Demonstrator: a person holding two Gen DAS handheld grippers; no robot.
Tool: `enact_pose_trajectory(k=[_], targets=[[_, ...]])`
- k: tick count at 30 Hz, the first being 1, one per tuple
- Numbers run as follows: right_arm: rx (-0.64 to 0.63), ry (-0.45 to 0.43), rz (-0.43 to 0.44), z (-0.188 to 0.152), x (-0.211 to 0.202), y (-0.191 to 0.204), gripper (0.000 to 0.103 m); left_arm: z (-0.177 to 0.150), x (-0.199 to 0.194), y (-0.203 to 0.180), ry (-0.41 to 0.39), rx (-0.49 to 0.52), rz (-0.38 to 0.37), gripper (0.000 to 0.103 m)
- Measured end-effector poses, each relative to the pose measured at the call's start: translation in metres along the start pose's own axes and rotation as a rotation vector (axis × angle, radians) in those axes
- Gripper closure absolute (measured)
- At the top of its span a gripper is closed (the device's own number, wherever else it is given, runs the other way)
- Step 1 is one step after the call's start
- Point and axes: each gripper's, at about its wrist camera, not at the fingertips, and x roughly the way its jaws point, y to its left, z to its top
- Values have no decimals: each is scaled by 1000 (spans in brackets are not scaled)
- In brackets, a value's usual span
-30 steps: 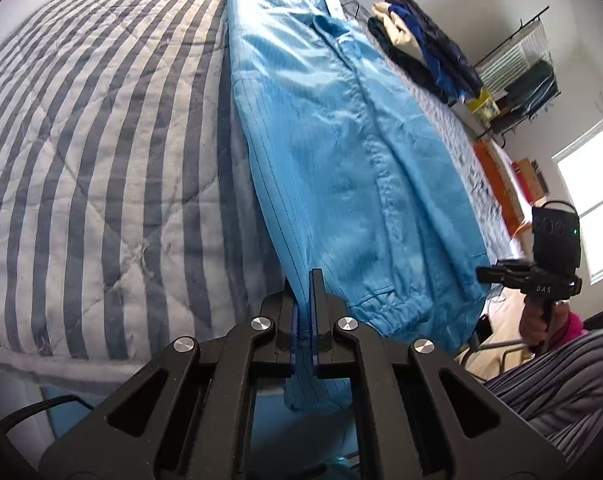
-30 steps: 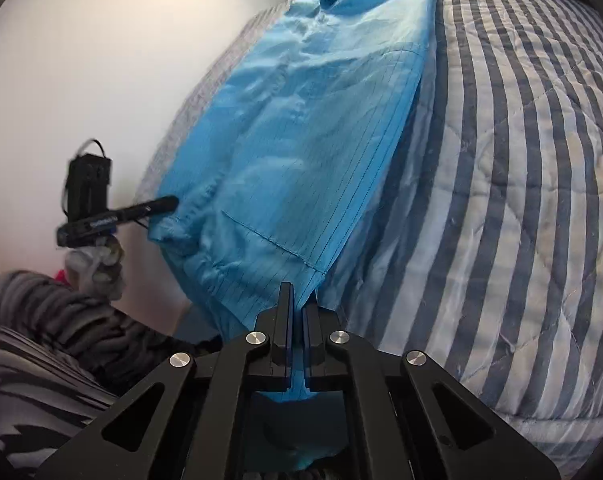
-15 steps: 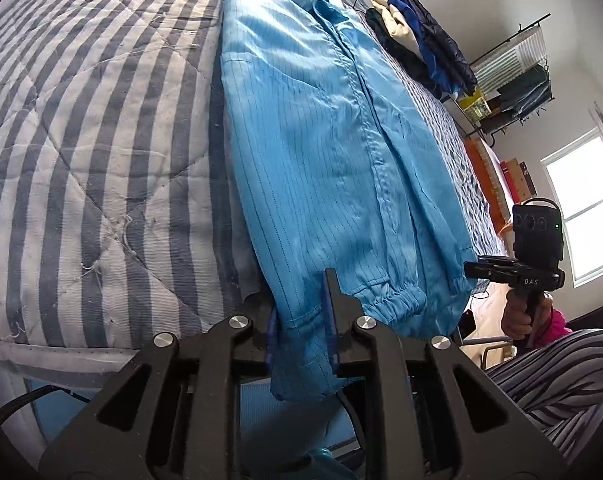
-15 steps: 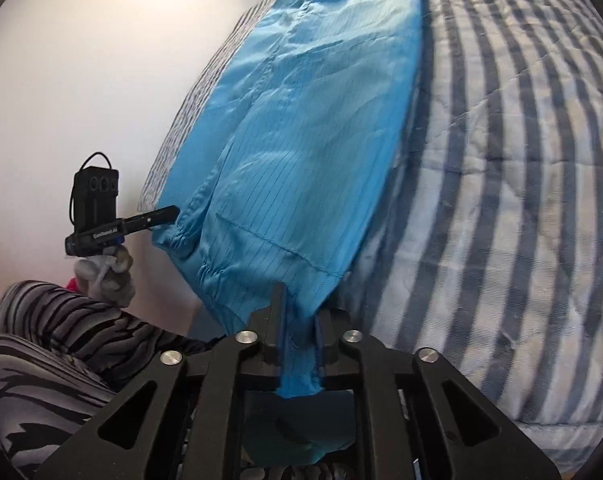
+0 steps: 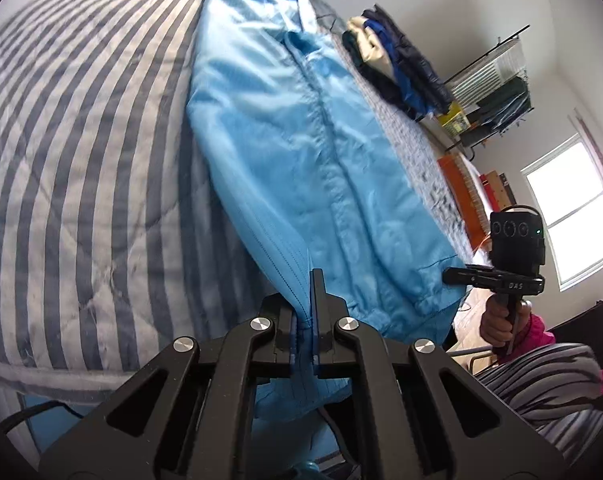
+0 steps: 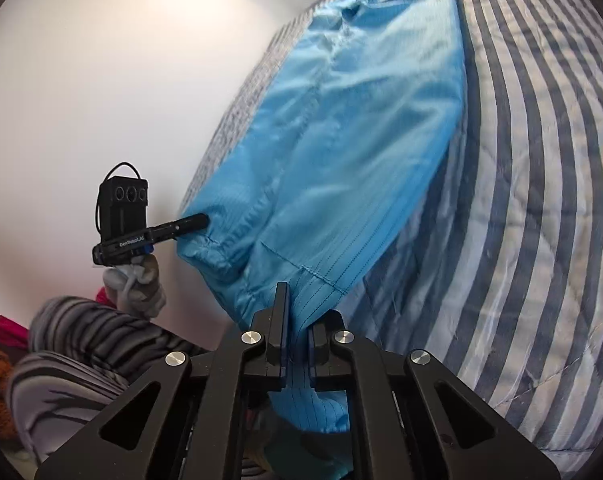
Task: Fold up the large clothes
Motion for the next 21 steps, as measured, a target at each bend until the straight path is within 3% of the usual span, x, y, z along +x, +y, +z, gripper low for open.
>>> enact_pose_trajectory(k=[21], targets=[[-98,-117,-70,55,-36,27,99,61,-24,-29,-129,99,3,101]])
